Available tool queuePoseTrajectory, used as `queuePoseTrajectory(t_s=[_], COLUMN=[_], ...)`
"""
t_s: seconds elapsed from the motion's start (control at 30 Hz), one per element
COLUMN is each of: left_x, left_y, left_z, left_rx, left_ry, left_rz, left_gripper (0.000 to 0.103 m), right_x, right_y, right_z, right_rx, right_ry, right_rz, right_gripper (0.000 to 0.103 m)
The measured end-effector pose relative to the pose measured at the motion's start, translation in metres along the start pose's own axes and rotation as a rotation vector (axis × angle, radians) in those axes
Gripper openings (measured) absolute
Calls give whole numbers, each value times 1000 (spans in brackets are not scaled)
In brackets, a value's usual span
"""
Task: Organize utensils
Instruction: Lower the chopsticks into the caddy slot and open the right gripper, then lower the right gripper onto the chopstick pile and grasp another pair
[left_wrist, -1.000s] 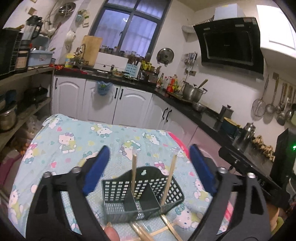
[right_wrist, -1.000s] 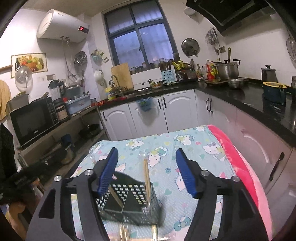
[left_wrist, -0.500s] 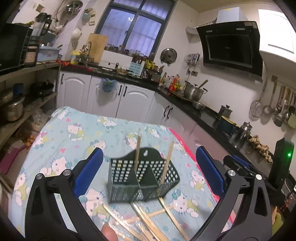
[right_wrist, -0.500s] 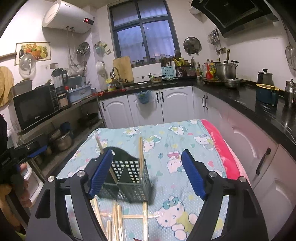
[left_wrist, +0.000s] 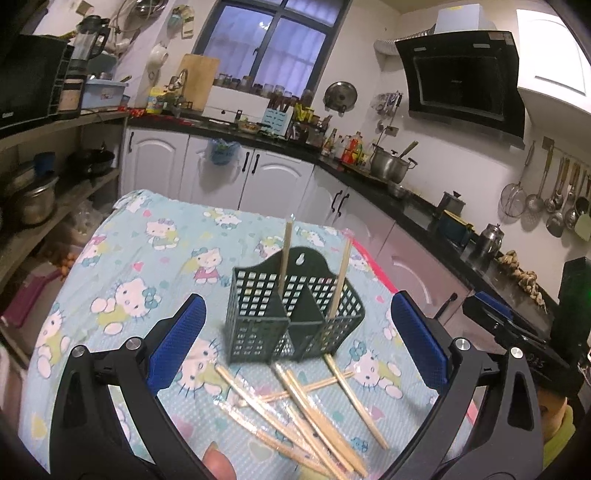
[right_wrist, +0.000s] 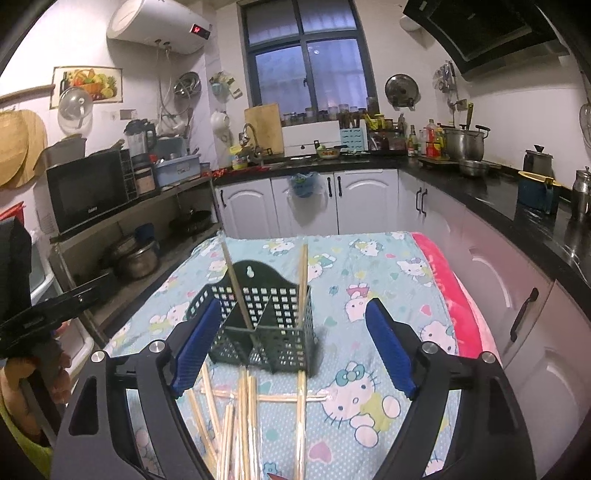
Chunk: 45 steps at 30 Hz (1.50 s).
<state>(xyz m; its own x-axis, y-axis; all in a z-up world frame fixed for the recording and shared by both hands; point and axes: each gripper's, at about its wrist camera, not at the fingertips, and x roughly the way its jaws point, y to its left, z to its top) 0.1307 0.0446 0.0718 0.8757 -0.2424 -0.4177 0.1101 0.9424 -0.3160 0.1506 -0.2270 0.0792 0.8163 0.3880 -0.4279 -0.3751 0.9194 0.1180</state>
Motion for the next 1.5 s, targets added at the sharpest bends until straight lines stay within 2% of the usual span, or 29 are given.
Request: queuePoseTrajectory(t_s=[0.47,0.9,1.27,1.5], left_x=[-10,-14,0,15], left_y=[16,33,53,59], left_z=[-26,-52,-78,-91], left_rx=[-9,-33,-81,-100], left_ry=[55,118,208,257], left_rz=[51,94,117,101], left_gripper=[92,92,92,92], right_x=[-3,9,28,41], right_y=[27,38,36,38], right_z=[-16,-51,-82,-94], right_rx=[-75,-134,-141,-156], right_ry=[41,150,254,293], right_rz=[42,70,73,70], right_gripper=[79,79,79,67])
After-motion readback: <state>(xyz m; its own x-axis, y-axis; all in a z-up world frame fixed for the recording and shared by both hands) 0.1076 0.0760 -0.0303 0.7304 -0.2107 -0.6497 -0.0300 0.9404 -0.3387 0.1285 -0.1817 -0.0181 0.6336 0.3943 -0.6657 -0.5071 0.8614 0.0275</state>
